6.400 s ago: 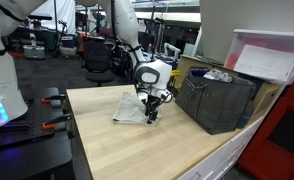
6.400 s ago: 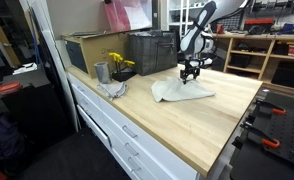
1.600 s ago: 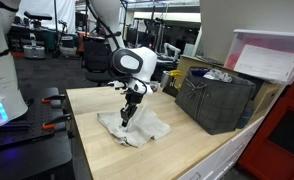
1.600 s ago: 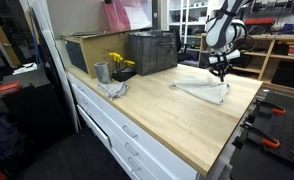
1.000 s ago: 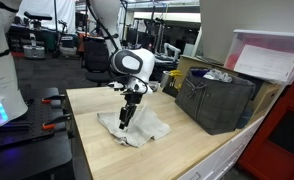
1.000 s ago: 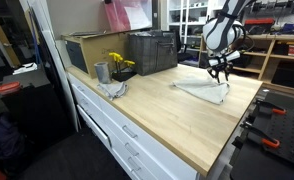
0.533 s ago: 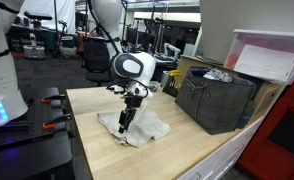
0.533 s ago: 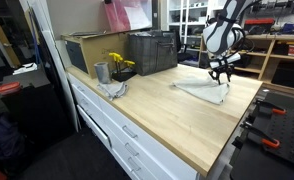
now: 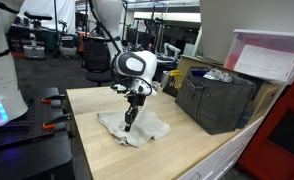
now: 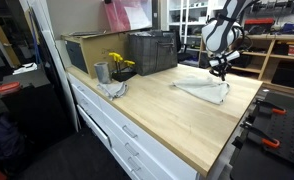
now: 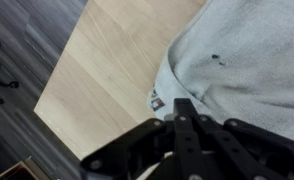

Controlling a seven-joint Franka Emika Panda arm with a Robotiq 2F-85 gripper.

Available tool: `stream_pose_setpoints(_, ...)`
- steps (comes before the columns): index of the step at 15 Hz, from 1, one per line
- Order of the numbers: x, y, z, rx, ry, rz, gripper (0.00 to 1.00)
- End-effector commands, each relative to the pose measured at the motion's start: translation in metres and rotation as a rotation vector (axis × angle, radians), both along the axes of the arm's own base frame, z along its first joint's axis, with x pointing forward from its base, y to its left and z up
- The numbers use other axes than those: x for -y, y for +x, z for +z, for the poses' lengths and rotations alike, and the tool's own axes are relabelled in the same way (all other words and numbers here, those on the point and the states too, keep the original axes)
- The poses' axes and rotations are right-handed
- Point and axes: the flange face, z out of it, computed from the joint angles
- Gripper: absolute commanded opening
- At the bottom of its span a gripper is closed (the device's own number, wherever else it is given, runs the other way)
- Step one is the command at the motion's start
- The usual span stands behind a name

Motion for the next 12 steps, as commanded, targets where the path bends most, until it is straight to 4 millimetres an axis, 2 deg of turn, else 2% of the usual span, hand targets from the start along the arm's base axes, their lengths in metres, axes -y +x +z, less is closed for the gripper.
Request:
stream_pose_setpoints(1,-0.001,-0.005,0.001,-0.018,0.008,0.011,0.27)
stream_pose_setpoints(5,-0.003,-0.014,-0.019,-0.049,0.026,0.007,0.56)
stream_pose_setpoints(6,-0.002,-0.016,-0.024,-0.058,0.024,0.007,0.15)
stream_pose_setpoints(8,0.000,-0.018,-0.029,-0.071,0.020,0.007,0.16)
stream_pose_setpoints(10,0.000,-0.019,-0.031,-0.078,0.017,0.005,0.01)
stream_pose_setpoints(12,0.000,-0.018,-0.027,-0.075,0.011,0.003,0.00)
